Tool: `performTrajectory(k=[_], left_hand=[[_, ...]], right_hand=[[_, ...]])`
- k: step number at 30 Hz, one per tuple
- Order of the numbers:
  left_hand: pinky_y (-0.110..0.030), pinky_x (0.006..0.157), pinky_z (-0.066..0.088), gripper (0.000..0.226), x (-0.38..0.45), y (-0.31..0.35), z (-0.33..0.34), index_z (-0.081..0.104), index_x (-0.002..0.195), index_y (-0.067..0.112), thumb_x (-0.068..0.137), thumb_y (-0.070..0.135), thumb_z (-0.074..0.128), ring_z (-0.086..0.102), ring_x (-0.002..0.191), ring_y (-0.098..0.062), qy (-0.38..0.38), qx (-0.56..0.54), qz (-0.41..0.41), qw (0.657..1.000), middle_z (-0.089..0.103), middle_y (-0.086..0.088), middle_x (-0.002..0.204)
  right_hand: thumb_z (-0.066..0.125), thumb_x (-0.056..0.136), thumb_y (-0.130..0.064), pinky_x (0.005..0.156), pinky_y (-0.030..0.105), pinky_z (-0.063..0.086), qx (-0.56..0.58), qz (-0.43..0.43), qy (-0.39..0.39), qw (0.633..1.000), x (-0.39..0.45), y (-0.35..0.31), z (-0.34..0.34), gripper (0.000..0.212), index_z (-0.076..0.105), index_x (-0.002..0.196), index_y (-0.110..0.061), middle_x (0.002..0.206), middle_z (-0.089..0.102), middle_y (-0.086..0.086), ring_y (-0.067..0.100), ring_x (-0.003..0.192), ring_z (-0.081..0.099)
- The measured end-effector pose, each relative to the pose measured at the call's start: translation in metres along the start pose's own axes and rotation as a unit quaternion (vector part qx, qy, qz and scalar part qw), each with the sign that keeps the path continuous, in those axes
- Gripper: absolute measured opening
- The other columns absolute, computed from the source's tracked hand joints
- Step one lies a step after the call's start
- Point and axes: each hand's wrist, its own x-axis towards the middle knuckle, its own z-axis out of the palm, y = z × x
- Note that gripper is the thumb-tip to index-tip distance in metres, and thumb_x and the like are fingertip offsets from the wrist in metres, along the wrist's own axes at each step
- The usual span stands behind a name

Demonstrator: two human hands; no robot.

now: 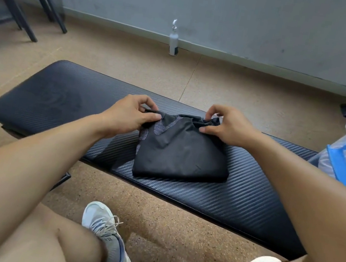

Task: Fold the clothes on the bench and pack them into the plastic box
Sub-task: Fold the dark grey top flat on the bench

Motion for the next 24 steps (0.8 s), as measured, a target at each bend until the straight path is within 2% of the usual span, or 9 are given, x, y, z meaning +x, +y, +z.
performTrajectory(k=[4, 6, 9, 13, 16, 17, 19, 21, 24], left_hand=[[-0.017, 0.062, 0.054, 0.019, -0.001, -0.002, 0.003, 0.072, 0.101, 0.021, 0.084, 0.026, 0.08, 0.07, 0.069, -0.003, -0.003, -0.009, 0.006, 1.0, 0.077, -0.001, 0.084], [-0.024, 0.072, 0.057, 0.012, -0.001, -0.003, 0.003, 0.075, 0.099, 0.023, 0.087, 0.025, 0.076, 0.071, 0.076, -0.006, -0.002, -0.019, 0.009, 1.0, 0.078, 0.0, 0.089], [-0.033, 0.078, 0.057, 0.008, 0.001, -0.001, 0.002, 0.077, 0.097, 0.022, 0.093, 0.023, 0.069, 0.068, 0.078, -0.01, 0.003, -0.054, 0.002, 0.999, 0.078, 0.002, 0.088], [-0.028, 0.059, 0.054, 0.011, 0.002, 0.001, 0.005, 0.075, 0.098, 0.019, 0.096, 0.022, 0.065, 0.064, 0.071, -0.015, -0.028, -0.08, -0.026, 0.996, 0.075, -0.002, 0.085], [-0.022, 0.048, 0.048, 0.01, 0.007, -0.004, 0.008, 0.076, 0.094, 0.022, 0.09, 0.03, 0.074, 0.056, 0.051, -0.003, 0.018, 0.034, -0.018, 0.999, 0.075, 0.003, 0.081], [-0.023, 0.052, 0.05, 0.015, 0.01, -0.007, 0.008, 0.076, 0.093, 0.023, 0.085, 0.035, 0.078, 0.057, 0.052, -0.001, 0.039, 0.066, -0.02, 0.997, 0.075, 0.005, 0.084], [-0.03, 0.074, 0.057, 0.03, 0.016, -0.011, 0.006, 0.075, 0.095, 0.025, 0.074, 0.045, 0.085, 0.065, 0.074, -0.007, 0.075, 0.121, -0.046, 0.989, 0.074, 0.005, 0.093], [-0.035, 0.093, 0.053, 0.041, 0.018, -0.013, 0.004, 0.072, 0.098, 0.025, 0.07, 0.053, 0.085, 0.066, 0.094, -0.015, 0.082, 0.165, -0.074, 0.98, 0.071, 0.005, 0.098], [-0.036, 0.094, 0.052, 0.036, 0.02, -0.012, 0.003, 0.072, 0.085, 0.024, 0.075, 0.059, 0.077, 0.065, 0.096, -0.017, 0.047, 0.221, -0.087, 0.97, 0.072, 0.008, 0.091]], right_hand=[[0.08, 0.085, -0.022, 0.06, 0.019, 0.046, 0.155, -0.015, -0.009, 0.988, -0.006, -0.001, -0.008, 0.025, 0.059, 0.097, -0.026, 0.087, 0.066, -0.004, 0.003, 0.064, 0.057], [0.078, 0.088, -0.022, 0.066, 0.019, 0.049, 0.185, -0.02, -0.014, 0.982, -0.007, -0.002, -0.017, 0.027, 0.065, 0.109, -0.032, 0.086, 0.065, -0.004, 0.004, 0.068, 0.059], [0.074, 0.091, -0.028, 0.077, 0.029, 0.053, 0.205, -0.014, -0.024, 0.978, -0.013, -0.005, -0.031, 0.01, 0.077, 0.1, -0.028, 0.084, 0.068, -0.003, 0.012, 0.08, 0.063], [0.078, 0.087, -0.036, 0.054, 0.021, 0.046, 0.168, 0.021, 0.008, 0.985, -0.017, 0.001, -0.031, 0.016, 0.076, 0.086, -0.02, 0.069, 0.066, -0.007, 0.005, 0.059, 0.057], [0.081, 0.081, -0.046, 0.058, 0.028, 0.045, 0.091, 0.046, 0.041, 0.994, -0.008, 0.011, -0.015, 0.024, 0.072, 0.084, -0.024, 0.078, 0.067, -0.003, 0.011, 0.066, 0.059], [0.079, 0.082, -0.048, 0.061, 0.027, 0.044, 0.063, 0.054, 0.041, 0.996, -0.005, 0.013, -0.01, 0.025, 0.07, 0.086, -0.026, 0.081, 0.067, -0.005, 0.012, 0.07, 0.061], [0.075, 0.084, -0.053, 0.068, 0.028, 0.046, 0.021, 0.072, 0.022, 0.997, -0.002, 0.014, -0.007, 0.03, 0.067, 0.099, -0.028, 0.091, 0.066, -0.009, 0.013, 0.083, 0.063], [0.071, 0.082, -0.062, 0.081, 0.031, 0.05, -0.001, 0.087, -0.012, 0.996, -0.003, 0.011, -0.01, 0.05, 0.064, 0.118, -0.028, 0.104, 0.064, -0.011, 0.015, 0.097, 0.063], [0.071, 0.077, -0.069, 0.088, 0.033, 0.048, -0.051, 0.104, -0.055, 0.992, -0.004, 0.005, -0.013, 0.065, 0.063, 0.124, -0.025, 0.109, 0.061, -0.007, 0.019, 0.106, 0.059]])
